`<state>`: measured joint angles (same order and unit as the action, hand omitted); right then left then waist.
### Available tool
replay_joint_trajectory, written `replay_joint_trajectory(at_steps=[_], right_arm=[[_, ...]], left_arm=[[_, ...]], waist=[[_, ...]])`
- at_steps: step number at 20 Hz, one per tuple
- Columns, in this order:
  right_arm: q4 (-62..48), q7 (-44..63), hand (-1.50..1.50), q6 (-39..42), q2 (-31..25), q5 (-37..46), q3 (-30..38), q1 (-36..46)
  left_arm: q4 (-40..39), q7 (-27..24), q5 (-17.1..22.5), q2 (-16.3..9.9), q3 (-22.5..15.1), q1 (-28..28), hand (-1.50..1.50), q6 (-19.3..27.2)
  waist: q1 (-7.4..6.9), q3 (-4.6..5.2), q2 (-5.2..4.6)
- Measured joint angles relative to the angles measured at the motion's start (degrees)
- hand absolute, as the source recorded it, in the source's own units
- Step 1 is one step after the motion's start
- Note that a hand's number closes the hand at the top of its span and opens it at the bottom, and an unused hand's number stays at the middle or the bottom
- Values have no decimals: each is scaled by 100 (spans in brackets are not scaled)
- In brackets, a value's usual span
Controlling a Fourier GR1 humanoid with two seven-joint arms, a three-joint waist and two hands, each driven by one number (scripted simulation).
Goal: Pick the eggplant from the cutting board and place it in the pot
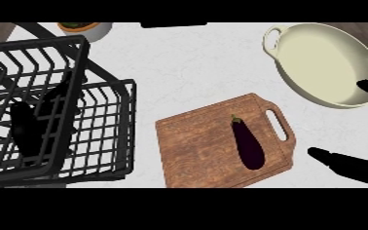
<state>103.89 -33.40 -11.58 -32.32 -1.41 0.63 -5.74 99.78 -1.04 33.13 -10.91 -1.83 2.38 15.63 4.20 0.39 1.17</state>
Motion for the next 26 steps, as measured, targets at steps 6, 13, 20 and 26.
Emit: replay_joint_trajectory(at_steps=[6,13,20,26], right_arm=[[546,697,-150,44,-650,946,-250,-823],[1007,2156,-150,337,-1306,2204,-778,-1391],[1585,3763,-150,620,-1176,3069,-1487,-1392],[1567,4908,-150,947,-933,3781,-2036,-1164]], left_arm=[[46,-175,-179,-10,-101,-8,0,462],[-13,-210,-293,-157,-309,113,0,604],[-207,-269,-413,-260,-530,313,0,640],[-336,-324,-548,-316,-675,437,0,727]], waist=[[24,17,-36],[-114,33,-96],[-320,19,-119],[-442,9,-125]])
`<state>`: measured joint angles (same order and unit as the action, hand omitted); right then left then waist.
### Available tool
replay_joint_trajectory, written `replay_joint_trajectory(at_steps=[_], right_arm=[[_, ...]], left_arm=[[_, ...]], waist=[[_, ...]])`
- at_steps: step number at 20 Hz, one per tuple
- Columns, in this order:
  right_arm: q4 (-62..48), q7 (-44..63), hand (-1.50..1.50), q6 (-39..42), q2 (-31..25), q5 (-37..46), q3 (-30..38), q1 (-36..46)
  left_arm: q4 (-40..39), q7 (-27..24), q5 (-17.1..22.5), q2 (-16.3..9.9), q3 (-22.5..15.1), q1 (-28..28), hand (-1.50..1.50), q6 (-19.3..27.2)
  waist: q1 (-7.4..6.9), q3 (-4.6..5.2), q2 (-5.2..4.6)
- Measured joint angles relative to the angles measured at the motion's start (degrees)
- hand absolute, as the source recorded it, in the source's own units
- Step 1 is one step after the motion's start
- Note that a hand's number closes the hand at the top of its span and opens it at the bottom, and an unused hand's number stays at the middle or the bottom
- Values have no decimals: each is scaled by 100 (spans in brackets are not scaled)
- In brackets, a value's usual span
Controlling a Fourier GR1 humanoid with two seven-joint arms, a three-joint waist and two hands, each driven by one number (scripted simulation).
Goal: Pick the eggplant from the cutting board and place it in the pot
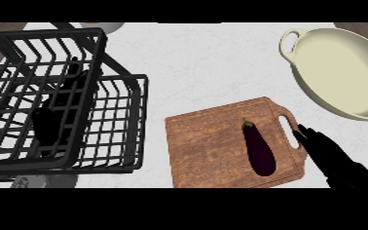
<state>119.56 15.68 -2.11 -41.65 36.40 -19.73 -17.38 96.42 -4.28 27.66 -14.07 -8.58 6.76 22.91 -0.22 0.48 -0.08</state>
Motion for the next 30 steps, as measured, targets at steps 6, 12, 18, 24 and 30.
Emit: replay_joint_trajectory(at_steps=[6,12,18,24,30], right_arm=[[-206,814,-150,384,468,375,-495,481],[-631,1074,-150,473,912,705,-812,903],[-1141,1156,-150,424,1298,1022,-1033,1179],[-1732,1014,150,383,1595,1057,-956,1545],[-1926,682,150,-45,1657,1552,-1023,1769]], left_arm=[[-96,-43,-70,-39,-82,50,0,56],[-144,-98,-177,-88,-117,28,0,116],[-205,-216,-354,-152,-141,21,0,158],[-243,-256,-432,-167,-147,16,0,155],[-277,-258,-509,-169,-148,3,0,226]], waist=[[-54,-26,14],[-48,-61,30],[-23,-57,40],[-17,-74,40],[9,-80,68]])
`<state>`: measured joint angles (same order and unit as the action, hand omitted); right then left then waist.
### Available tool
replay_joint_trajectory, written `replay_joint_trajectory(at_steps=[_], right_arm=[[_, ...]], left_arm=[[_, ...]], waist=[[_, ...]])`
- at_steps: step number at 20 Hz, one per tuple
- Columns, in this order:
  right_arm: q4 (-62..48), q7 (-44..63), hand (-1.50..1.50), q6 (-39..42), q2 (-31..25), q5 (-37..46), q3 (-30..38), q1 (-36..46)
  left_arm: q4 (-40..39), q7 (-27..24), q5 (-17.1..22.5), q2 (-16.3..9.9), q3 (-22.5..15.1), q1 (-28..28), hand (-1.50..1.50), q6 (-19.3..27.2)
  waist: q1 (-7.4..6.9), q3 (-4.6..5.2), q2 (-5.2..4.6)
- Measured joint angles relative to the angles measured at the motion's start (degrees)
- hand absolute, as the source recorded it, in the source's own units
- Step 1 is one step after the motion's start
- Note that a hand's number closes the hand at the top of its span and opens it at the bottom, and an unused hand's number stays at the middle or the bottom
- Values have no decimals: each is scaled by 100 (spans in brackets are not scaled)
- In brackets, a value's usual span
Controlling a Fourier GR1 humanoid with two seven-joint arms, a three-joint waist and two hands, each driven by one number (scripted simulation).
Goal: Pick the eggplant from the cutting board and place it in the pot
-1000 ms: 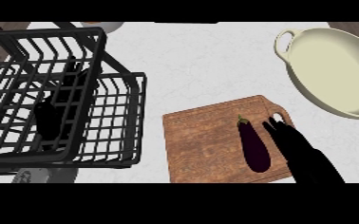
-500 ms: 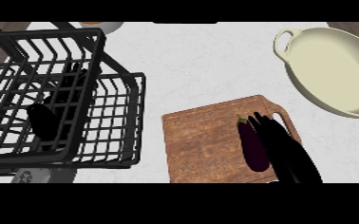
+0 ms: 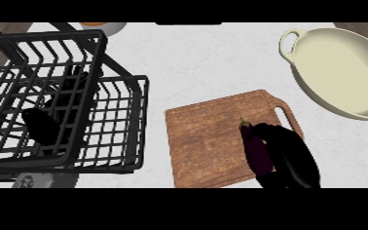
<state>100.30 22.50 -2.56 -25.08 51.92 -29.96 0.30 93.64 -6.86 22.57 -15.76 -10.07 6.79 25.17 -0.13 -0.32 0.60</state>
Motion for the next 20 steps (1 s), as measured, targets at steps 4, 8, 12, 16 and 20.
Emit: replay_joint_trajectory(at_steps=[4,8,12,16,20], right_arm=[[-146,-173,150,-238,91,202,13,85],[-165,-304,150,-424,130,372,-3,39],[-400,-77,150,-510,301,499,285,302],[-1262,937,150,-285,694,390,1165,1121],[-2085,1926,150,-155,848,480,1939,2128]], left_arm=[[7,28,-73,-4,-5,1,0,44],[-13,28,-188,-28,-6,-14,0,76],[-21,35,-310,-43,-39,13,0,103],[16,137,-362,-35,-190,225,0,87],[-35,218,-422,1,-343,464,0,66]], waist=[[7,17,5],[22,0,15],[-23,-19,-11],[-254,-14,-177],[-502,-3,-280]])
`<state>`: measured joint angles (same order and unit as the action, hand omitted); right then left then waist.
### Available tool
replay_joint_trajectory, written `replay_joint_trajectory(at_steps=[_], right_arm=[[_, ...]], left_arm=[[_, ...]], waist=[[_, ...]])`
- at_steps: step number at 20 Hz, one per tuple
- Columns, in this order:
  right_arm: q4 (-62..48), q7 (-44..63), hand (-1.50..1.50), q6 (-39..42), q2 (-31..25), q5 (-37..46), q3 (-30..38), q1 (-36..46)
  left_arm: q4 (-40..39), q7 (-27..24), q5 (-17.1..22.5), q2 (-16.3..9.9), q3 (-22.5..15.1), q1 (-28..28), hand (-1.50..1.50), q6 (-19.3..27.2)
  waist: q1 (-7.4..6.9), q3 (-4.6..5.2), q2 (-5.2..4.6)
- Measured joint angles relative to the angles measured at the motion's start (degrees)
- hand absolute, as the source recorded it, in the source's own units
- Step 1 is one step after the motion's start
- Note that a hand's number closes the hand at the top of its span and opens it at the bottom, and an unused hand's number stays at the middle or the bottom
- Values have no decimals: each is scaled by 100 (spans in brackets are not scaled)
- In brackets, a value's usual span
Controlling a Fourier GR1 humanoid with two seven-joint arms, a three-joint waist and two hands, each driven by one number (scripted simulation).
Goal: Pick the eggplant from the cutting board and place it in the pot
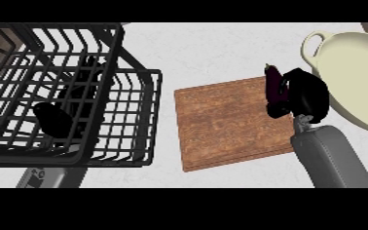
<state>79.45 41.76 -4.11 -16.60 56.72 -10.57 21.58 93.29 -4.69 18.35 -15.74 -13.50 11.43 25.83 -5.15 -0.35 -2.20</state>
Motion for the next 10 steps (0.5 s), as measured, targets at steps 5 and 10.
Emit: replay_joint_trajectory(at_steps=[5,10], right_arm=[[-1023,917,150,-55,-41,537,490,1504],[-2077,1467,150,-280,-61,1332,573,2727]], left_arm=[[-145,87,-100,24,-147,229,0,-3],[-232,147,-183,32,-205,314,0,29]], waist=[[-211,9,-21],[-284,6,-5]])
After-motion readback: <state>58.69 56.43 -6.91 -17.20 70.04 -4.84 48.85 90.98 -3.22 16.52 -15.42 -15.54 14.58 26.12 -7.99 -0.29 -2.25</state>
